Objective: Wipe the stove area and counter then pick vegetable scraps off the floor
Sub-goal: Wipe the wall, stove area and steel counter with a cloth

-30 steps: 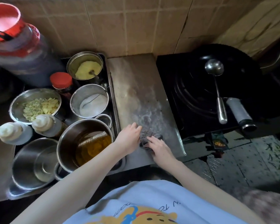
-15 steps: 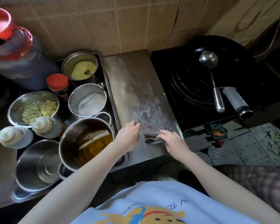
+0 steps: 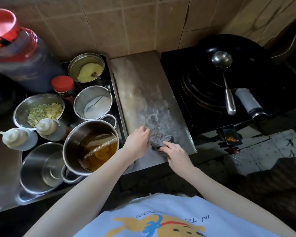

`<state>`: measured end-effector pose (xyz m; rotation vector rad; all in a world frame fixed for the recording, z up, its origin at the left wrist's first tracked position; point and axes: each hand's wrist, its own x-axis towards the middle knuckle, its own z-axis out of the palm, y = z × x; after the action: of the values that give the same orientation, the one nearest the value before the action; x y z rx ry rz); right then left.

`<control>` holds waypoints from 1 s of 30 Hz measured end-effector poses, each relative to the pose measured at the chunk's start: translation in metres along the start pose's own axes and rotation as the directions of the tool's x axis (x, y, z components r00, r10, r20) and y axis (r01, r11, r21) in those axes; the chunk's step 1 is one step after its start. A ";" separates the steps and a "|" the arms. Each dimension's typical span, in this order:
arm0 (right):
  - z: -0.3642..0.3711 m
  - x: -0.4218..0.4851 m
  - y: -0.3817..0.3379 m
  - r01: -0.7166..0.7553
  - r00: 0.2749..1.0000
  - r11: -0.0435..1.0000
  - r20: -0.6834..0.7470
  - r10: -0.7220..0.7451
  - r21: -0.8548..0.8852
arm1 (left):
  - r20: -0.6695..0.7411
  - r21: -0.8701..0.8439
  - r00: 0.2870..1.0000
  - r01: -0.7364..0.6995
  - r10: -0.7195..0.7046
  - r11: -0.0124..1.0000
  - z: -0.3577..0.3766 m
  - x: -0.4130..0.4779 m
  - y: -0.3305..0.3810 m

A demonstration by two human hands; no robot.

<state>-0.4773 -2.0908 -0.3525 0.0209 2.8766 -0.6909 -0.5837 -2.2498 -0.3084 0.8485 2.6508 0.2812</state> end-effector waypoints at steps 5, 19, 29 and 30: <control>-0.013 -0.001 0.014 0.089 0.994 0.989 0.067 -0.082 -0.116 | 0.026 0.019 0.999 0.030 -0.031 0.999 0.001 -0.006 0.016; -0.049 -0.034 0.057 -0.026 0.999 0.997 0.020 0.025 0.077 | 0.021 0.067 0.998 0.057 -0.058 0.996 0.011 -0.020 0.055; -0.091 -0.122 0.157 -0.395 0.903 0.909 -0.128 0.411 0.134 | 0.048 0.177 0.982 -0.187 0.181 0.966 0.024 0.016 0.154; -0.094 -0.133 0.166 -0.416 0.888 0.896 -0.145 0.437 0.155 | 0.048 0.176 0.976 -0.220 0.215 0.960 0.025 0.020 0.167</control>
<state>-0.3539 -1.8964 -0.3212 0.7465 2.8302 -0.7991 -0.5021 -2.1023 -0.2887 1.1960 2.5865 0.0806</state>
